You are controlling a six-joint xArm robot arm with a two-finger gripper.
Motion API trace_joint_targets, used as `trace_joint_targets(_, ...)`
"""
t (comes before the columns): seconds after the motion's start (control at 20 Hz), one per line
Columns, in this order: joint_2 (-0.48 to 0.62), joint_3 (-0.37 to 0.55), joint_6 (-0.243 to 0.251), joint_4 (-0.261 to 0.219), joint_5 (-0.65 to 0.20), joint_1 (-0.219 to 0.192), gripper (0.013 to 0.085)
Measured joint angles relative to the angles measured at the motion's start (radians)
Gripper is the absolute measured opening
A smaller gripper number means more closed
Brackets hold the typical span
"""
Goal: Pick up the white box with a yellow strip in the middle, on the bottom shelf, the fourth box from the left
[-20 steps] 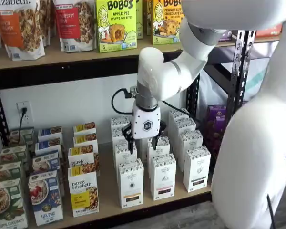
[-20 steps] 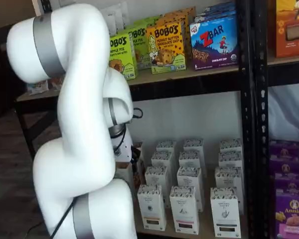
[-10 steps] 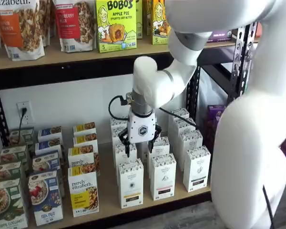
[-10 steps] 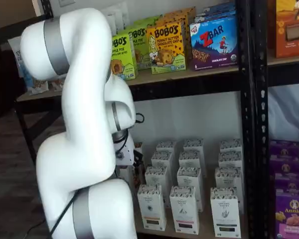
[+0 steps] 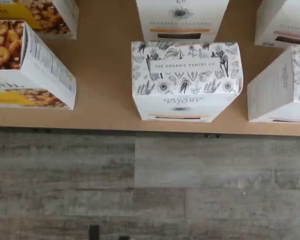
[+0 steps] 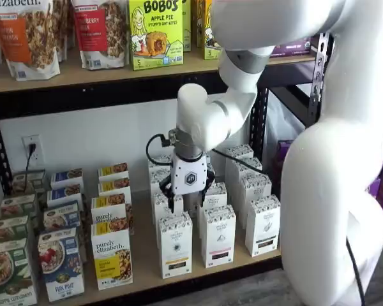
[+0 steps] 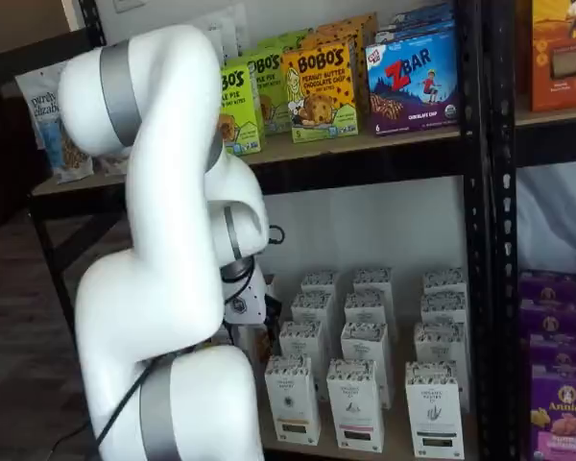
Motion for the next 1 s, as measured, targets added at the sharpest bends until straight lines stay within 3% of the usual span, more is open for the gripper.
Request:
trace_joint_targets(0.5, 0.133, -0.088, 0.029, -0.064, -0.059, -0.033, 0.085)
trace_joint_targets(0.65, 0.173, -0.114, 0.015, -0.063, -0.077, -0.046, 0.085)
trace_joint_targets(0.8, 0.206, -0.142, 0.046, -0.107, -0.071, -0.058, 0.085)
trace_joint_targets(1.0, 0.253, -0.172, 0.002, -0.069, -0.082, -0.065, 0.085)
